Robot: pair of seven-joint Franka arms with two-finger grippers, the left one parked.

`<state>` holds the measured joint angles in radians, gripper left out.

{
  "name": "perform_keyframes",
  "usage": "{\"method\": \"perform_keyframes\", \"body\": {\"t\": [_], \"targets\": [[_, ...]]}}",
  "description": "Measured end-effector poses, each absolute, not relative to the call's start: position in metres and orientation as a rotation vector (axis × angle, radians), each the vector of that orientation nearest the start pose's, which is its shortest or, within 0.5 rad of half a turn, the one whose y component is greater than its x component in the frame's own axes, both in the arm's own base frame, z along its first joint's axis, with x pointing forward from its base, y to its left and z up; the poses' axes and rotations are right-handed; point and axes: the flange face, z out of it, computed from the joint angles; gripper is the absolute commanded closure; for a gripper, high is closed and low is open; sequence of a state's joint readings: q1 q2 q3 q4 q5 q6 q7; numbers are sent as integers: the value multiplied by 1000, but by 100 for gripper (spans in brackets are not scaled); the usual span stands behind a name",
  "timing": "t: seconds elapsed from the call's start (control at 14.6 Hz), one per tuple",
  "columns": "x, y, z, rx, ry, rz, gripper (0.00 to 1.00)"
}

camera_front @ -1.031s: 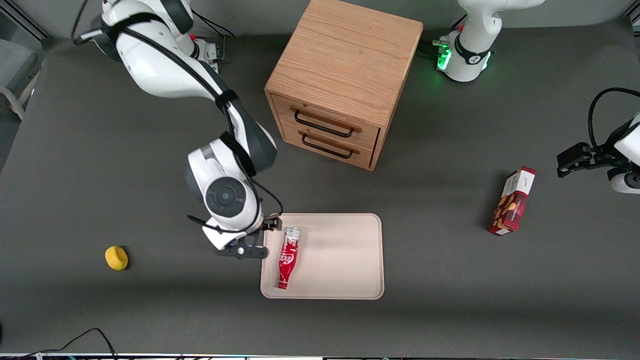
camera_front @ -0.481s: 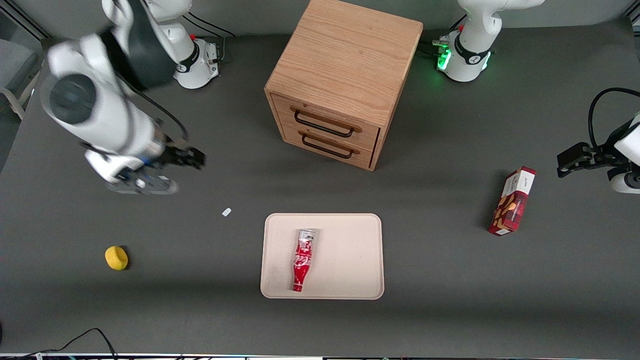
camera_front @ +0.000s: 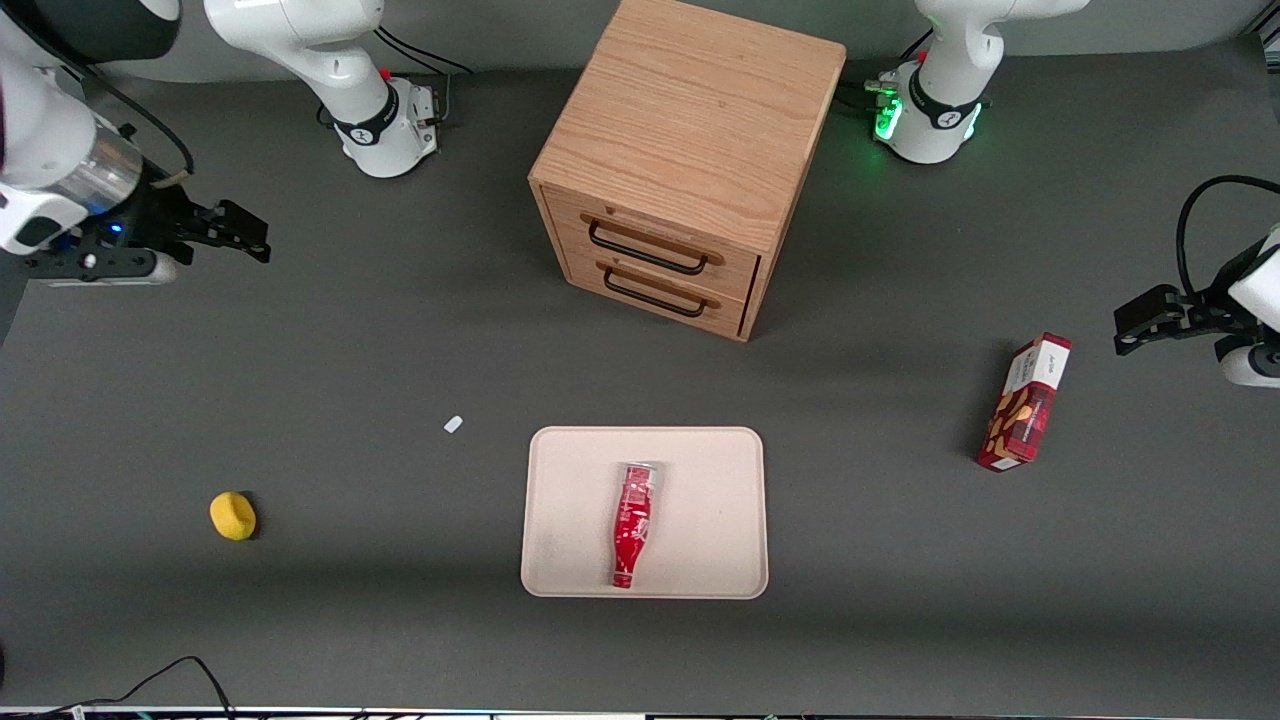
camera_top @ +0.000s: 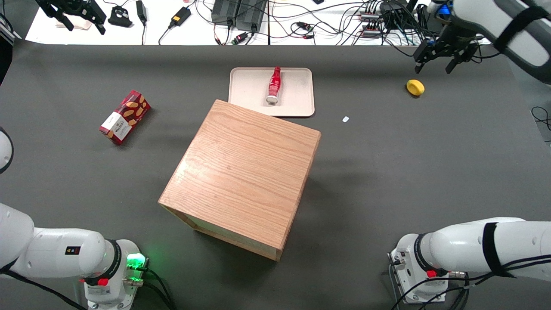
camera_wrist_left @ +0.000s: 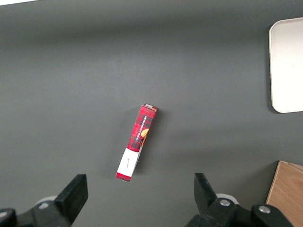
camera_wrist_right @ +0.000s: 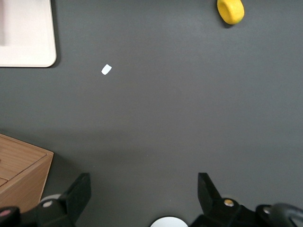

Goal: Place coke bottle on tray

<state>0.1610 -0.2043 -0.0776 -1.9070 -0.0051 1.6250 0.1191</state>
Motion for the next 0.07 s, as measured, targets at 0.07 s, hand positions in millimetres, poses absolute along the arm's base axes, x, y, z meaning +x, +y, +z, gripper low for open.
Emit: {"method": "perform_keyframes", "body": {"t": [0.07], "targets": [[486, 35, 578, -3129, 54, 120, 0]]}}
